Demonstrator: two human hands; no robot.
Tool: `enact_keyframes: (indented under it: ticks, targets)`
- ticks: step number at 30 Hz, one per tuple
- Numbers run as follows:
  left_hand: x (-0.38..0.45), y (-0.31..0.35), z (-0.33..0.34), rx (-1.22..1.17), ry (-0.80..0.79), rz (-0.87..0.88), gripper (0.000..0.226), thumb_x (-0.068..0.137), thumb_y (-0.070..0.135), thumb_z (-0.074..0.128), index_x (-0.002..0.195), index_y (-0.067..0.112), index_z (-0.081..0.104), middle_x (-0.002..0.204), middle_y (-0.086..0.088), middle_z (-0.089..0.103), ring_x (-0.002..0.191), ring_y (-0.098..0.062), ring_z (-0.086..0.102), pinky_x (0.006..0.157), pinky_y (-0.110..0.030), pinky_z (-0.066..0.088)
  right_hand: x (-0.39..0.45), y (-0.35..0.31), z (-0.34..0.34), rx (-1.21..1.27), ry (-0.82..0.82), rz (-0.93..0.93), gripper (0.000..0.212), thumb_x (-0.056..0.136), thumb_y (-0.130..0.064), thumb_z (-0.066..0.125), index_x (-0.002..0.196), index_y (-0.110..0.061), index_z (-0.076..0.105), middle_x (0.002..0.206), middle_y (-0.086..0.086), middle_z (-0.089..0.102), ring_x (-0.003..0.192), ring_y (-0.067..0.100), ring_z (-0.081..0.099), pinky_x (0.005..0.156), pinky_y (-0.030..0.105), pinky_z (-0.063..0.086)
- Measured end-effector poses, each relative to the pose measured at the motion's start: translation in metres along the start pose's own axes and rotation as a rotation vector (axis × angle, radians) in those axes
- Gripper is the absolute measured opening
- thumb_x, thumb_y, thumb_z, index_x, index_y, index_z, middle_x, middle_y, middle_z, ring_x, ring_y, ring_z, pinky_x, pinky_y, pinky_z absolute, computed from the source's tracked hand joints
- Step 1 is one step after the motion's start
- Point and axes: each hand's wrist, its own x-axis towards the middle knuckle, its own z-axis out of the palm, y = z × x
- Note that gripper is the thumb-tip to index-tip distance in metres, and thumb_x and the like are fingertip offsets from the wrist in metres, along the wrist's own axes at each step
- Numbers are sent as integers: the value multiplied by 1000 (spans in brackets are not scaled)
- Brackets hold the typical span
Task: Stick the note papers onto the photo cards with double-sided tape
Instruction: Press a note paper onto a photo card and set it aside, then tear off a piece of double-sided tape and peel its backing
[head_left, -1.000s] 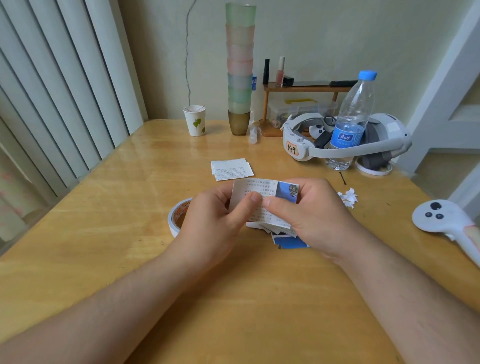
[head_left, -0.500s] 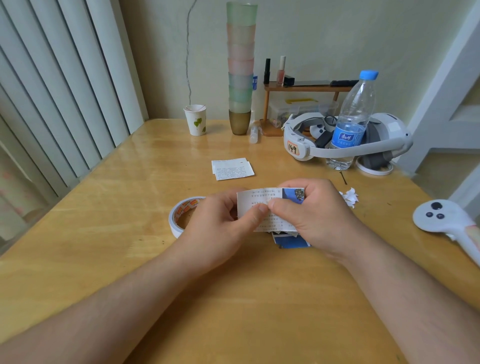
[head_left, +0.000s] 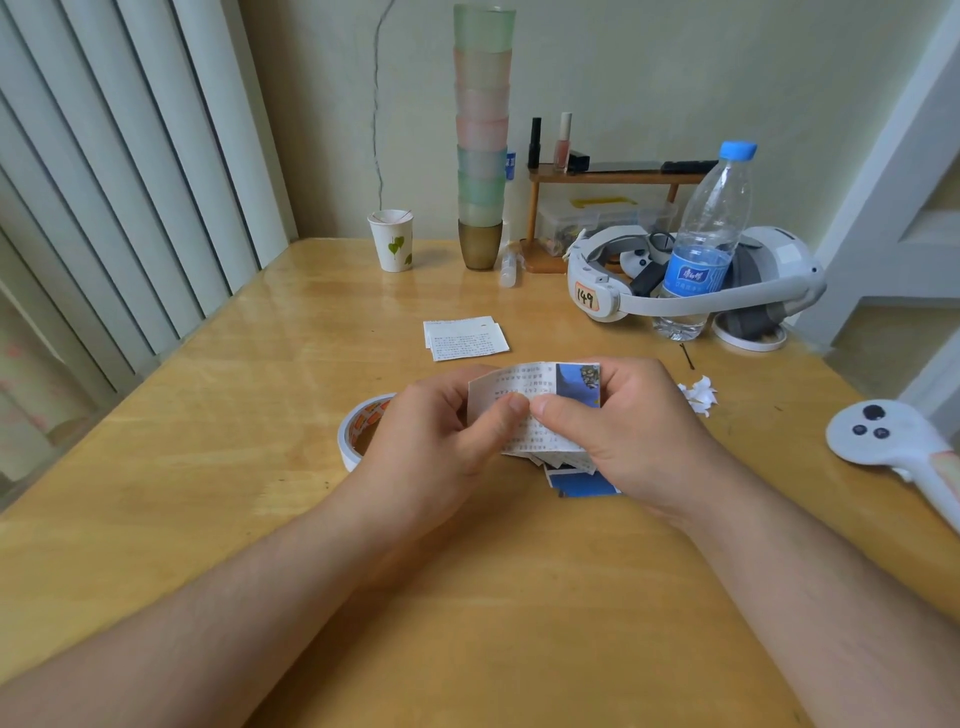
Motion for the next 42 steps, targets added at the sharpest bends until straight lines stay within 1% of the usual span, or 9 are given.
enact_keyframes:
  ticks: [6, 11, 14, 16, 19, 23, 32, 38, 42]
  targets:
    - [2, 1, -1, -124, 79, 20, 17, 103, 21, 65, 108, 23, 81, 100, 1, 82, 90, -14, 76, 76, -29, 57, 5, 5, -3, -29, 16, -8, 11, 97, -17, 72, 92, -24, 79, 82, -3, 80, 74, 10, 76, 64, 21, 56]
    - [4, 3, -1, -130, 158, 5, 21, 101, 8, 66, 101, 25, 79, 59, 22, 66, 46, 9, 52, 50, -4, 37, 11, 17, -3, -147, 97, -52, 21, 89, -38, 79, 97, -19, 80, 90, 26, 72, 84, 36, 74, 81, 57, 61]
    - [4, 5, -1, -119, 165, 3, 15, 101, 11, 67, 101, 20, 79, 53, 24, 59, 42, 9, 46, 47, -4, 33, 13, 19, -4, -187, 139, -66, 39, 86, -40, 81, 86, -3, 70, 76, 26, 62, 67, 27, 70, 73, 55, 62]
    - [4, 5, -2, -155, 173, -38, 11, 100, 14, 67, 102, 13, 78, 59, 20, 66, 44, 9, 51, 48, -3, 36, 14, 18, -5, -140, 162, -84, 35, 89, -28, 82, 79, 1, 64, 69, 24, 51, 63, 19, 60, 65, 38, 61]
    - [4, 9, -4, -240, 151, -108, 12, 97, 20, 71, 105, 16, 79, 87, 7, 81, 70, -4, 74, 64, -14, 55, 13, 16, -4, -17, 180, -49, 17, 91, -21, 80, 83, -8, 71, 77, 25, 65, 67, 21, 65, 62, 21, 56]
    - [5, 5, -5, -180, 153, -137, 9, 96, 23, 74, 103, 25, 79, 94, 3, 82, 82, -22, 79, 65, -19, 56, 13, 15, 0, 84, 169, 0, 5, 94, -20, 76, 89, -16, 76, 79, 3, 77, 69, 14, 70, 67, 26, 56]
    - [8, 9, -13, -201, 172, -151, 7, 98, 20, 73, 99, 21, 80, 75, 8, 77, 65, -10, 70, 64, -20, 56, 14, 12, 4, 103, 224, 12, 5, 92, -15, 77, 91, -20, 75, 76, -1, 76, 65, 12, 67, 64, 24, 56]
    - [25, -3, -38, 238, 257, -80, 20, 99, 19, 69, 80, 17, 75, 86, -6, 70, 79, -18, 70, 75, -33, 55, 39, 6, 17, 14, 277, -4, 9, 93, -22, 77, 96, -27, 70, 76, 1, 70, 61, 10, 65, 64, 28, 57]
    - [34, -7, -55, 459, 304, -87, 10, 98, 26, 67, 93, 28, 76, 81, 6, 72, 76, -10, 65, 73, -32, 54, 72, 10, 28, -79, 259, -3, 8, 96, -25, 74, 103, -27, 70, 80, -5, 71, 67, 11, 66, 73, 34, 60]
